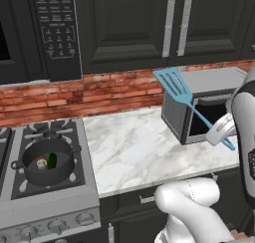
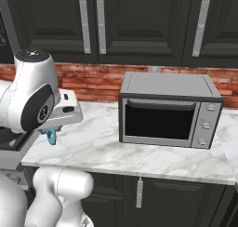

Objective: Put the mushroom and cucumber in the pot. Retrieve the spatula and lightly stir the vegetables in the pot.

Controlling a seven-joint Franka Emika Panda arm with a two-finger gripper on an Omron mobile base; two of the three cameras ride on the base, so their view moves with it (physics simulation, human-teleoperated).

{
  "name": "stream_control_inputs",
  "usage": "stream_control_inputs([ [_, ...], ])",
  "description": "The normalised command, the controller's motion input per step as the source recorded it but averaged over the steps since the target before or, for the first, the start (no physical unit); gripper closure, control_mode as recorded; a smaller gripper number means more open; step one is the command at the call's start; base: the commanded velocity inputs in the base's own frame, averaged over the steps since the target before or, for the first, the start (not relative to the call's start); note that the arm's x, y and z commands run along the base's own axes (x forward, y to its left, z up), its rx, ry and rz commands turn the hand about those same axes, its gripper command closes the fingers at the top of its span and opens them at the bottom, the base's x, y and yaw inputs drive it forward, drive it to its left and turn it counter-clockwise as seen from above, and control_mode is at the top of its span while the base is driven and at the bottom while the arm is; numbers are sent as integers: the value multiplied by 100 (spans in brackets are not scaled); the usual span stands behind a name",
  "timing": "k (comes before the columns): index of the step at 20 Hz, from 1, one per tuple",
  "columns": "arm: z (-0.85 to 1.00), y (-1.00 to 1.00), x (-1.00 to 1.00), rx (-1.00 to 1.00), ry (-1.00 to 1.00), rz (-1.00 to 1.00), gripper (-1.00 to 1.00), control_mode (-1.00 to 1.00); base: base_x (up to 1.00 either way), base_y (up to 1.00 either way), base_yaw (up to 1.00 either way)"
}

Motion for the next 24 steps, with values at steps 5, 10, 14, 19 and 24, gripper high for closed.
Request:
stream_control_inputs([
  [5, 0, 0, 0, 0, 0, 0, 100, -100, 0, 0, 0],
  [10, 0, 0, 0, 0, 0, 0, 100, -100, 0, 0, 0],
  [14, 0, 5, -5, 0, 0, 0, 100, -100, 0, 0, 0],
  [19, 0, 16, -3, -1, 0, 0, 100, 100, -7, 42, 0],
  [24, 0, 0, 0, 0, 0, 0, 100, 100, -5, 83, -2],
])
